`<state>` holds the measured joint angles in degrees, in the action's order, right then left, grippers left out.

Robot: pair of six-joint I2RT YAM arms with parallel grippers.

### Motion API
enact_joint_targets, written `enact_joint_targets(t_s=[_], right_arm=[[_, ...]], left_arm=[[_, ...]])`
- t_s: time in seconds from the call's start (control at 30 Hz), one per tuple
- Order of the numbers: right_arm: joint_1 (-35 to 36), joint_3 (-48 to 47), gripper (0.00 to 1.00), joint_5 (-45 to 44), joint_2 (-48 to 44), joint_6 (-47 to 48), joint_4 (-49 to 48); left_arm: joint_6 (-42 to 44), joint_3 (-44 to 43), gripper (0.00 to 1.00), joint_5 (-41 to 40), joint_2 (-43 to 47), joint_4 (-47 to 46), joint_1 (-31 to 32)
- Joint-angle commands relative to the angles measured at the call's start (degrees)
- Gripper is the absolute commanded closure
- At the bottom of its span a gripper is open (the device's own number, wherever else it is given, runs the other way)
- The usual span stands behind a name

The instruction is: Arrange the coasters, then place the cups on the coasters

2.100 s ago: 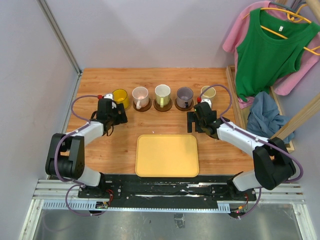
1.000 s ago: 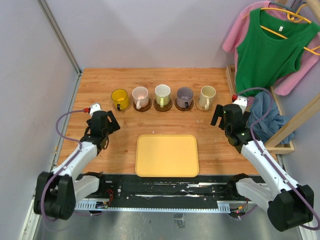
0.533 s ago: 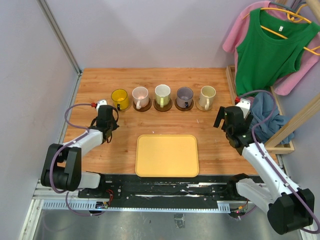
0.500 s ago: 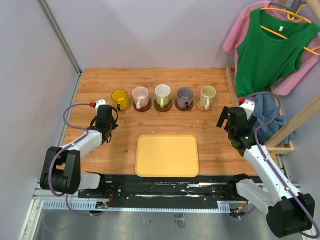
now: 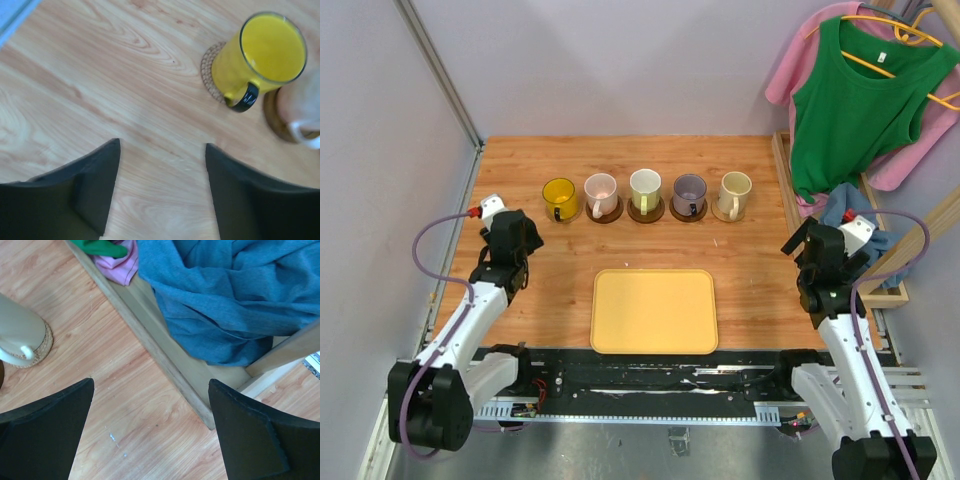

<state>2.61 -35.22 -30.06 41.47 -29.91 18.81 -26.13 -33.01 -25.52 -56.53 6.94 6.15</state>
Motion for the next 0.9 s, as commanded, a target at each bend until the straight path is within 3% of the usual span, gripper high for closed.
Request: enact_joint_targets(t_s=[0.0,0.23,0.4,0.87], right_arm=[[-0.94,1.41,0.02,-3.58,-2.98,-2.16,1.37],[-0.95,1.63,0.02,-4.41,-2.90,-2.04,1.34],[-0.94,1.33,0.02,-4.00,-1.71,-2.17,1.86],[-0.94,1.25,0.02,-2.25,-0.04,-2.16,1.82]], left_arm=[[-4.08,-3.29,0.01,-1.79,4.15,7.61,-0.42],[-5.46,-6.72,0.00,1.19,9.80,16.33,-0.39],[-1.74,-9.23,0.00,3.17,13.41,19.77,-0.40],[-3.84,-8.74,0.00,-2.22,13.79,23.63,-0.35]])
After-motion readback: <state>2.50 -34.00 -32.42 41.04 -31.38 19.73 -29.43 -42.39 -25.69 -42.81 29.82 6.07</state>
